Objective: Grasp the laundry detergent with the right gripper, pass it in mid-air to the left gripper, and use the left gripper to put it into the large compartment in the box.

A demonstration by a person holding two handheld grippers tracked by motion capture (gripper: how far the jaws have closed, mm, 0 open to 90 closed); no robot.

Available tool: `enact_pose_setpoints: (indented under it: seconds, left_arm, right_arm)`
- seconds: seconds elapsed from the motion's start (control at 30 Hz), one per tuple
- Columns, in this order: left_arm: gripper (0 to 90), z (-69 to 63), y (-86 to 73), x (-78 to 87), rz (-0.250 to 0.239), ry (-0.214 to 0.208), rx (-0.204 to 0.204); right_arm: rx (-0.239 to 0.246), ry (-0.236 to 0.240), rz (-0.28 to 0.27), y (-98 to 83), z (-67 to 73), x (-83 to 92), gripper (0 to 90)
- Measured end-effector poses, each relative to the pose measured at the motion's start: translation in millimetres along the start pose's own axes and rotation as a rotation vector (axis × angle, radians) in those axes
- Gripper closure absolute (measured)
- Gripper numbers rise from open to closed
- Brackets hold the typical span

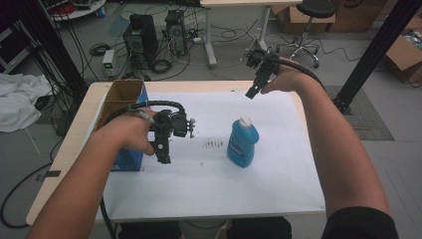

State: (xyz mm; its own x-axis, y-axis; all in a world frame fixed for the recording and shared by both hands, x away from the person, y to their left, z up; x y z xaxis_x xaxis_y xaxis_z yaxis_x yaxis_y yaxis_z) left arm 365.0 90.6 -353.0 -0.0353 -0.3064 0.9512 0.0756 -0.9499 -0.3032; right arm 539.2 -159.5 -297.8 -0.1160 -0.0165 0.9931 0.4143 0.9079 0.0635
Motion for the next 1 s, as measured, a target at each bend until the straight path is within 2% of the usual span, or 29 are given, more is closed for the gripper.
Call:
enact_pose_setpoints:
  seconds: [0.13, 0.17, 0.43, 0.77, 1.0]
  left_arm:
    - [0.1, -0.9, 1.4, -1.4, 0.013, 0.006, -0.014]
    - [0.1, -1.1, 3.4, -0.5, 0.0, 0.005, -0.016]
    - [0.1, -5.7, 6.6, 4.7, 0.009, 0.016, -0.034]
    - [0.1, -10.9, 1.8, 7.0, 0.019, 0.028, -0.036]
    - [0.1, -14.4, -0.4, 6.2, 0.017, 0.026, -0.034]
  right_arm:
    - [-0.002, 0.002, -0.001, -1.8, -0.2, -1.0, 0.0]
    - [0.001, 0.005, -0.003, -2.6, -0.1, -0.9, 0.0]
    - [-0.005, 0.003, -0.002, -10.2, -0.6, 1.2, 0.0]
    - [-0.009, -0.013, -0.025, -26.2, 10.0, 19.8, 0.0]
    - [-0.023, -0.026, -0.036, -48.7, 19.0, 32.0, 0.0]
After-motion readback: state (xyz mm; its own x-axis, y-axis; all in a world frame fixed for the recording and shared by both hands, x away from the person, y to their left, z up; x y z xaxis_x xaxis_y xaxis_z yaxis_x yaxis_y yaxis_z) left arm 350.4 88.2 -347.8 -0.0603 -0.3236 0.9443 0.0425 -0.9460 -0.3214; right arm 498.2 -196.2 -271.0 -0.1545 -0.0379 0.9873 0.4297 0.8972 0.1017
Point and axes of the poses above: each handheld gripper's, and its own axes: x roughly backward along the jaws, y roughly out of its top, z roughly to its left, the point moved 7 cm from there along -x, roughly forward along the jaws, and after that the axes turned 14 degrees about z, right-handed, at the moved point
